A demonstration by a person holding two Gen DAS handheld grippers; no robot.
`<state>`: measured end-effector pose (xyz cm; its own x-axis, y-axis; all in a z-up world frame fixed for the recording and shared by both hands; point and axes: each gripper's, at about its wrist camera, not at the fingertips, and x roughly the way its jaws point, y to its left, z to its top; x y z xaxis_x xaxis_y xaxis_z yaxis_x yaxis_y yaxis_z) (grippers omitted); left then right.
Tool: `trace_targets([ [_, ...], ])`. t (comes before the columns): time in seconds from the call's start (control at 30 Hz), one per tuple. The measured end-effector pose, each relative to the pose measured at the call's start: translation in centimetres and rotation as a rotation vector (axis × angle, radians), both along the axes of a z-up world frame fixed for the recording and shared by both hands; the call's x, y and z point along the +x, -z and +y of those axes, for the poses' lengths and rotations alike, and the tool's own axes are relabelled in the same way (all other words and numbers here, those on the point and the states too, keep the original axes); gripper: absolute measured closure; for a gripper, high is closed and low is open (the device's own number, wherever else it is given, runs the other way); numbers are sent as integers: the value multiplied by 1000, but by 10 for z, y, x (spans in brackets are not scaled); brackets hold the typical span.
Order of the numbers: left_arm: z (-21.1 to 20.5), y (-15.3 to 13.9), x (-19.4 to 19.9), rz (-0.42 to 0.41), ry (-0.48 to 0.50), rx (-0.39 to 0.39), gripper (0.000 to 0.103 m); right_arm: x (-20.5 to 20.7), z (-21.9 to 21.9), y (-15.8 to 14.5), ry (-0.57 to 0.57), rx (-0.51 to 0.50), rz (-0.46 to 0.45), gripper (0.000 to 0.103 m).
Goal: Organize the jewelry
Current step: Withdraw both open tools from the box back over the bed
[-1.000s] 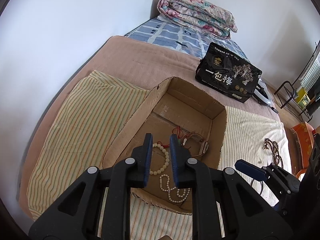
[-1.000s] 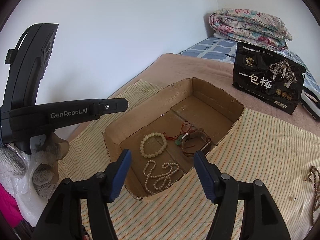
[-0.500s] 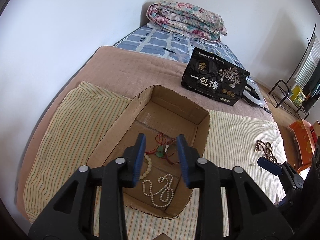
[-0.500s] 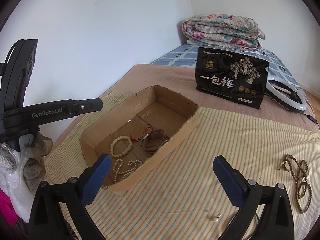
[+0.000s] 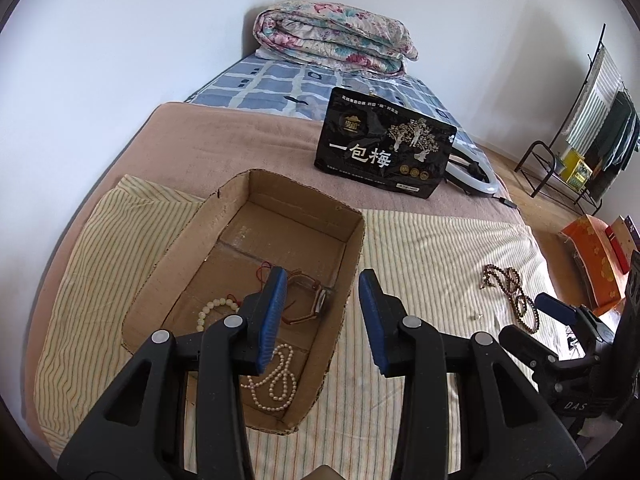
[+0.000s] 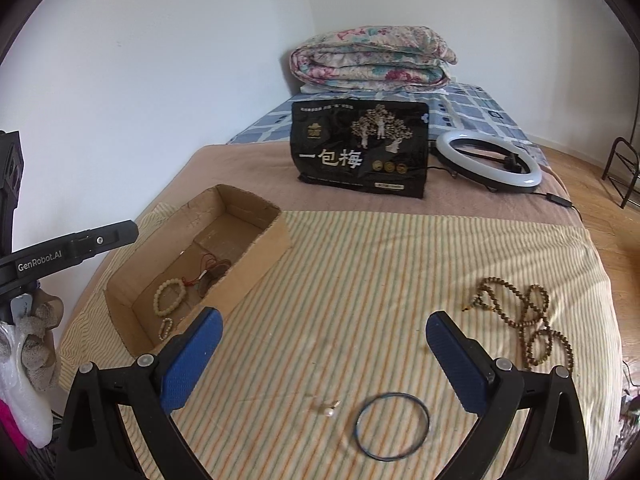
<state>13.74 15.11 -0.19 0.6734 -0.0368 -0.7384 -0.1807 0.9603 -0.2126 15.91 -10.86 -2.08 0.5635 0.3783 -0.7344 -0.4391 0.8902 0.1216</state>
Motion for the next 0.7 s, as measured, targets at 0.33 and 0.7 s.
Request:
trace_targets([
  [0.33,-42,7,7,19,106,0,65,7,-60,-6,142,31,-28,0],
  [0.7,-100,29,14,82,264,14,65,22,-134,-5,300,20,-43,0],
])
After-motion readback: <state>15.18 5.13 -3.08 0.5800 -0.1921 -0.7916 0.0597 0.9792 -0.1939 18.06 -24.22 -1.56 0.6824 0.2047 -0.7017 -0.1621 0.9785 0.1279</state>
